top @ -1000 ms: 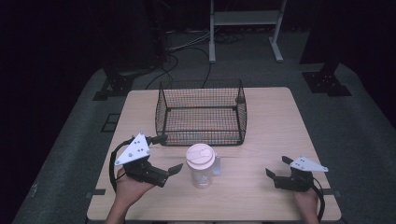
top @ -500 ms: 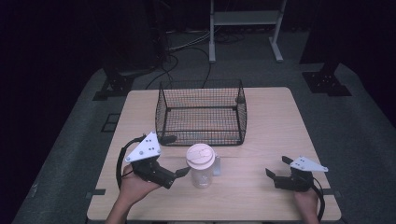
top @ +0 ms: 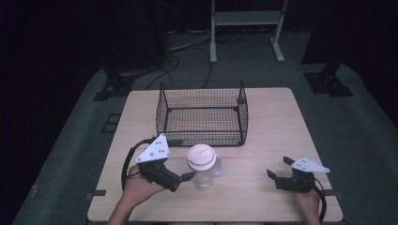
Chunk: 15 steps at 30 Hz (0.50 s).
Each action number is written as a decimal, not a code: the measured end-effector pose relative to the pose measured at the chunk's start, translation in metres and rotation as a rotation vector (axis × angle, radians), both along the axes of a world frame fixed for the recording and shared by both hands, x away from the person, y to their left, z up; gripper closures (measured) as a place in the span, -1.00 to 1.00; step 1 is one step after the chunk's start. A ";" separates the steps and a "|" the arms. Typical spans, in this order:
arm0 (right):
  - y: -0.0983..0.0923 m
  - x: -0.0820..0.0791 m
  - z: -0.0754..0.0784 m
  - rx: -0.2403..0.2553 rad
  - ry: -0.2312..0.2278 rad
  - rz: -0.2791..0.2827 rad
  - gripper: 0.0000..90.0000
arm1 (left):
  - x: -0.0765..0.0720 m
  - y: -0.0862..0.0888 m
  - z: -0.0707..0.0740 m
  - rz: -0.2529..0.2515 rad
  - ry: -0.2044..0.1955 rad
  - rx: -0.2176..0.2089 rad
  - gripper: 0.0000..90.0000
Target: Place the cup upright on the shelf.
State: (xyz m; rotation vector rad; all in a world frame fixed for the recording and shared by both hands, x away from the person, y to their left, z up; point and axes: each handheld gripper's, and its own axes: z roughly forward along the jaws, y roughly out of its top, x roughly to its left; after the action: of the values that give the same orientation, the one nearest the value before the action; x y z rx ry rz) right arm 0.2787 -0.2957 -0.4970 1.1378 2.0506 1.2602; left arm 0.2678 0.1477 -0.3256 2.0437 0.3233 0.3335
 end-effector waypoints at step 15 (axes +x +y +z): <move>0.000 0.000 0.000 0.005 -0.002 0.004 -0.71 | 0.017 -0.006 -0.015 -0.001 0.055 0.039 -0.97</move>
State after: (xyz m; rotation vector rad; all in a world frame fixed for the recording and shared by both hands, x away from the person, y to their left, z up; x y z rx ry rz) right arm 0.2788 -0.2958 -0.4971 1.1352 2.0507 1.2681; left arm 0.2846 0.1415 -0.3403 2.0939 0.3517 0.2848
